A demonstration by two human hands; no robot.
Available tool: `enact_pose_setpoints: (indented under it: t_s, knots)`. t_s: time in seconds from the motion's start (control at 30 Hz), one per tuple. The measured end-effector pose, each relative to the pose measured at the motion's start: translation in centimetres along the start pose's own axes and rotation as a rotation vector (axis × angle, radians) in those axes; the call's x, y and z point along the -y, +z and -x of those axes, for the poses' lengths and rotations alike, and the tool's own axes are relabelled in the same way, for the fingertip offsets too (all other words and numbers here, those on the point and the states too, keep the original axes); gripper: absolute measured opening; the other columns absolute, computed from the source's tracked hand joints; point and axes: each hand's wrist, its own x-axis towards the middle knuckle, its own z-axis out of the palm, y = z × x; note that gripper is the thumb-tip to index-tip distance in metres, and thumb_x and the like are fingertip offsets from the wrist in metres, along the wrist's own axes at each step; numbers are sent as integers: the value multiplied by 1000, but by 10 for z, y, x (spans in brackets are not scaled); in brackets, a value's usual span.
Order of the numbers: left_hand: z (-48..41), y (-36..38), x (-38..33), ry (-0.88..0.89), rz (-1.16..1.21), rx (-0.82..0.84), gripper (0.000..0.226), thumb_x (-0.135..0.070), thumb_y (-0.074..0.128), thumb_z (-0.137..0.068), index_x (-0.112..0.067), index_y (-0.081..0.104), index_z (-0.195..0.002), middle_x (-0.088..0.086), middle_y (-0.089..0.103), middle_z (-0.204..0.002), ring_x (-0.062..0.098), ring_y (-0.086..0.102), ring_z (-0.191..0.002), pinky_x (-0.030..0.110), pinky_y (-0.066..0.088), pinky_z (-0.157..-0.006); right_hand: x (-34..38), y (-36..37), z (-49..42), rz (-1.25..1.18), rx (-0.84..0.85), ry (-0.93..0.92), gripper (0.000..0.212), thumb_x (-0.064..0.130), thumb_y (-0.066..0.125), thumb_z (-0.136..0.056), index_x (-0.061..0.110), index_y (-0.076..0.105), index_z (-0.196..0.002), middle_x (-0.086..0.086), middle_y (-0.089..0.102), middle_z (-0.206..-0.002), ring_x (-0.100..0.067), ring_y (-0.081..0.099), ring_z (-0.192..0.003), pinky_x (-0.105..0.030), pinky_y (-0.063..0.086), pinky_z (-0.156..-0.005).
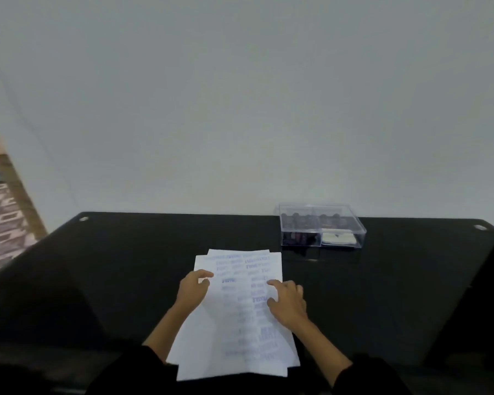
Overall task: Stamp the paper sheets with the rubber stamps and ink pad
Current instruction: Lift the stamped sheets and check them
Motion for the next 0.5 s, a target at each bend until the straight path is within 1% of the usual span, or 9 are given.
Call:
enact_pose_setpoints:
  t_s: [0.07, 0.17, 0.23, 0.27, 0.33, 0.43, 0.5]
  knots:
    - [10, -4, 17, -64, -50, -7, 30, -1, 44, -90, -5, 63, -113, 15, 52, -128, 28, 51, -117, 26, 40, -87, 6, 6, 12, 72, 39, -6, 46, 24, 43, -94, 26, 34, -140, -7, 31, -140, -24, 28, -129, -33, 31, -105]
    - [20, -6, 30, -94, -100, 0, 30, -3, 47, -89, -6, 63, -114, 15, 48, -133, 30, 47, -121, 33, 42, -97, 11, 14, 25, 159, 80, 5, 46, 26, 42, -94, 25, 35, -140, -9, 23, -145, -26, 24, -131, -37, 25, -110]
    - [25, -7, 29, -109, -132, -10, 33, -8, 48, -90, -7, 58, -122, 15, 40, -139, 30, 42, -126, 35, 39, -102, 14, 18, 31, 190, 78, 5, 47, 26, 41, -95, 24, 32, -141, -10, 20, -148, -28, 22, -133, -39, 22, -111]
    - [28, -8, 26, -128, -154, -3, 36, -11, 48, -91, -7, 53, -127, 15, 36, -140, 30, 40, -127, 35, 39, -102, 15, 19, 33, 196, 75, 5, 48, 26, 40, -95, 24, 31, -142, -10, 19, -149, -28, 21, -134, -39, 22, -112]
    - [30, -8, 19, -176, -180, 25, 41, -16, 45, -93, -7, 43, -134, 15, 33, -140, 30, 37, -127, 36, 40, -98, 16, 19, 36, 196, 72, 5, 49, 25, 40, -95, 24, 31, -143, -11, 18, -150, -28, 21, -135, -37, 23, -111]
    - [30, -9, 10, -231, -214, 44, 38, -19, 45, -92, -4, 43, -127, 16, 38, -134, 31, 40, -122, 36, 41, -94, 17, 16, 38, 186, 63, 12, 45, 21, 42, -94, 21, 38, -138, -12, 23, -147, -29, 25, -131, -34, 29, -106]
    - [30, -10, 7, -270, -208, 41, 38, -19, 46, -92, 0, 42, -125, 16, 37, -134, 33, 42, -121, 37, 41, -93, 17, 14, 38, 176, 56, 18, 41, 19, 43, -93, 18, 43, -134, -12, 27, -144, -29, 27, -128, -32, 34, -102]
